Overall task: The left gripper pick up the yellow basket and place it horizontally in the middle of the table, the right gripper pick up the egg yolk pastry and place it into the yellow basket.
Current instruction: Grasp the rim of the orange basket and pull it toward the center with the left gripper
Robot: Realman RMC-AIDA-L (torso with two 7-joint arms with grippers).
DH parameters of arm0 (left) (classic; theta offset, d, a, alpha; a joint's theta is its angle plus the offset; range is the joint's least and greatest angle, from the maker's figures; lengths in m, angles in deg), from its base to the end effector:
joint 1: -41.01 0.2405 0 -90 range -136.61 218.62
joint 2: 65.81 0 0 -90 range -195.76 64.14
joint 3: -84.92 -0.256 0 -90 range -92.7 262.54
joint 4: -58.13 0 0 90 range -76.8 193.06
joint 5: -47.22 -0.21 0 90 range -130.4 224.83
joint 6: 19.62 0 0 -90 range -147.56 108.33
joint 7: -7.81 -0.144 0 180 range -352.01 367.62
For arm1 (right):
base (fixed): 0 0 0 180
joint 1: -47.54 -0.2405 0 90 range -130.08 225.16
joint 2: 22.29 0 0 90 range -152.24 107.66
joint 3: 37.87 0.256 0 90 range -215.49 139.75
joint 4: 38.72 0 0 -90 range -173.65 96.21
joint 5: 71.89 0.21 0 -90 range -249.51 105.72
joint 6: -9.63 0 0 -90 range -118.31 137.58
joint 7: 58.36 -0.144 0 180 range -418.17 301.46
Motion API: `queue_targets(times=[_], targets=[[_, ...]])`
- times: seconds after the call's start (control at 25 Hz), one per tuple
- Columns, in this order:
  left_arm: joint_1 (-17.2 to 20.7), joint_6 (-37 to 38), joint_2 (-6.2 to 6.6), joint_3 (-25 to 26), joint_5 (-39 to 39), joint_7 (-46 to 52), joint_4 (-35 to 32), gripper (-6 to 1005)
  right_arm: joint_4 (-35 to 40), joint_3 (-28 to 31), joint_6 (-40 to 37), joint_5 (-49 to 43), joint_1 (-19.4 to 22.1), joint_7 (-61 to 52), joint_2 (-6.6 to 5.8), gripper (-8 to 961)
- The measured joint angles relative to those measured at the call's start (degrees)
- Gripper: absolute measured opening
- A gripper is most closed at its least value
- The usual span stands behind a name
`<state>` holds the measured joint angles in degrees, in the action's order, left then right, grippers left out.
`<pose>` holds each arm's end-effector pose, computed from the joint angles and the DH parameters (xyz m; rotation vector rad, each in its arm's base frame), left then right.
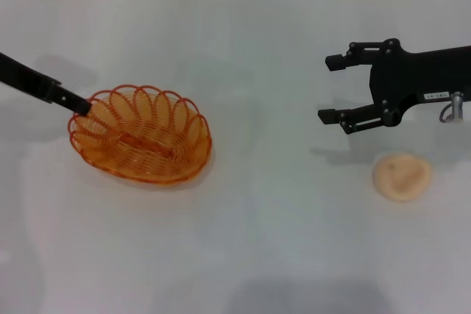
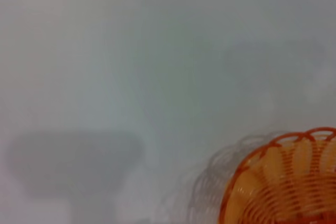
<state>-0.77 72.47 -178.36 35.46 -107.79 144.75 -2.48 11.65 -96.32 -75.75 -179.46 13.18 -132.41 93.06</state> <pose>-0.2476 0.3908 0.0862 -2.3888 -1.2428 0.3563 0.1974 0.3693 0.0183 -2.8411 -0.0411 0.4653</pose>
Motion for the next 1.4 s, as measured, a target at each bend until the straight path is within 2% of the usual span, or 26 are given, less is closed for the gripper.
queue_targets(times=[0.24, 0.4, 0.92, 1.12, 1.4], targets=[[-0.92, -3.55, 0.33, 0.51, 0.74, -0.67, 6.18, 783, -0.09, 0.19, 0.04, -0.01, -0.01, -0.03, 0.05, 842], [-0.95, -5.89, 0.0, 0.57, 0.75, -1.35, 8.64, 778, -0.15, 0.3, 0.06, -0.01, -0.31, 0.0, 0.05, 841], [-0.5, -9.12, -0.82, 0.54, 1.74, -2.48, 10.76, 760, -0.79, 0.28, 1.47, 0.23, -0.86, 0.06, 0.02, 841], [-0.04, -10.59, -0.94, 0.57, 2.31, -2.98, 11.11, 573, -0.78, 0.27, 1.47, 0.45, -0.9, 0.11, -0.03, 841], [0.49, -11.31, -1.12, 0.59, 3.19, -4.04, 12.1, 365, -0.71, 0.27, 1.46, 0.49, -1.04, 0.13, -0.04, 841]])
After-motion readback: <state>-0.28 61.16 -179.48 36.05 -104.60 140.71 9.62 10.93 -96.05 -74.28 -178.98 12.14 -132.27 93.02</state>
